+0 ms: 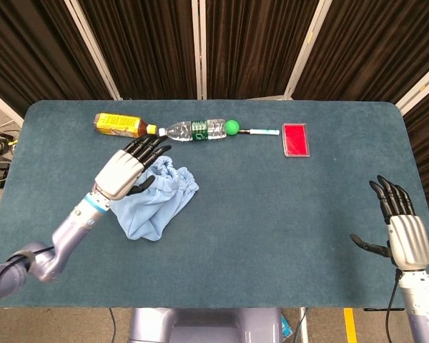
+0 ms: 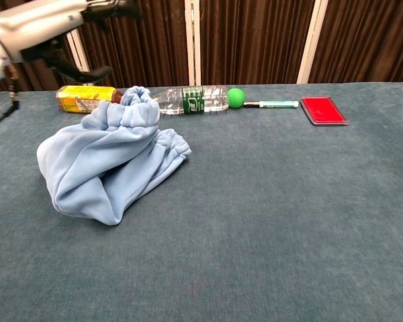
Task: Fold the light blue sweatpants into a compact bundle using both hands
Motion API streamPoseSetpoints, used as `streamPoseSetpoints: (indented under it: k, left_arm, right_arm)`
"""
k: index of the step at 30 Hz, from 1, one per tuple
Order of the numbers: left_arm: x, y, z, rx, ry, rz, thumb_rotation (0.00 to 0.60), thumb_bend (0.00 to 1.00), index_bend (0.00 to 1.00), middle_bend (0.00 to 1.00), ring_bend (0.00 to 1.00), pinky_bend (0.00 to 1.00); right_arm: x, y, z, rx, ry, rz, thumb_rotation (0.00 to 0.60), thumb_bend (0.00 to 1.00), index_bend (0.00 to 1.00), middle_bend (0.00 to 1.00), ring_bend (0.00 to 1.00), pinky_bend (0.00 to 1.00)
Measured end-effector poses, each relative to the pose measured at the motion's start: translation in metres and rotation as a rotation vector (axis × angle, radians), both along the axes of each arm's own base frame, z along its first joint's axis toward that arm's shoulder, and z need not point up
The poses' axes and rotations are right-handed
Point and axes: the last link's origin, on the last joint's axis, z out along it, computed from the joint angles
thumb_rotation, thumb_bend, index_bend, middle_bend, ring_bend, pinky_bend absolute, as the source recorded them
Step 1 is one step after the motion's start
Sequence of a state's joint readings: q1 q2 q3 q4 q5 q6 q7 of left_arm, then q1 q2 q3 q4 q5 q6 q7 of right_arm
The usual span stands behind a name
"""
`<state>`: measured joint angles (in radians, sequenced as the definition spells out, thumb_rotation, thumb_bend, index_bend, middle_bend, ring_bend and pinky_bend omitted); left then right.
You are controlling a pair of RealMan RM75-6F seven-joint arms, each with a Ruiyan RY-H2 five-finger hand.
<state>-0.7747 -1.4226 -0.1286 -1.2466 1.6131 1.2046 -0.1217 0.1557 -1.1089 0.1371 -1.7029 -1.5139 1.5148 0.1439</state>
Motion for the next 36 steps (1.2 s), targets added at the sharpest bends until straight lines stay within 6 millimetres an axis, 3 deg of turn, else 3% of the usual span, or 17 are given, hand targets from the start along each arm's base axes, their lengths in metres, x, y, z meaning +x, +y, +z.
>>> streamPoseSetpoints:
  k: [9, 15, 21, 27, 36]
  left_arm:
    - [-0.058, -0.029, 0.016, -0.066, 0.133, 0.090, 0.600, 0.54, 0.31, 0.13, 0.20, 0.33]
    - [-0.076, -0.033, 0.010, -0.090, 0.185, 0.113, 0.600, 0.54, 0.31, 0.13, 0.20, 0.33]
    - [-0.074, -0.019, -0.018, -0.113, 0.210, 0.138, 0.600, 0.54, 0.28, 0.09, 0.18, 0.32]
    - [-0.050, -0.003, -0.052, -0.124, 0.185, 0.126, 0.600, 0.54, 0.28, 0.09, 0.18, 0.32]
    - [-0.042, 0.001, -0.076, -0.174, 0.230, 0.141, 0.600, 0.55, 0.27, 0.09, 0.18, 0.32]
  right_arm:
    - [0.002, 0.002, 0.001, 0.006, -0.014, 0.006, 0.600, 0.00, 0.00, 0.00, 0.00, 0.00]
    - [0.004, 0.002, 0.000, 0.010, -0.010, 0.006, 0.600, 0.00, 0.00, 0.00, 0.00, 0.00]
    - [0.002, 0.000, -0.001, 0.008, -0.003, -0.005, 0.600, 0.00, 0.00, 0.00, 0.00, 0.00]
    - [-0.001, -0.002, -0.001, 0.008, 0.001, -0.019, 0.600, 0.00, 0.00, 0.00, 0.00, 0.00]
    - [-0.004, -0.004, -0.001, 0.007, -0.001, -0.027, 0.600, 0.00, 0.00, 0.00, 0.00, 0.00]
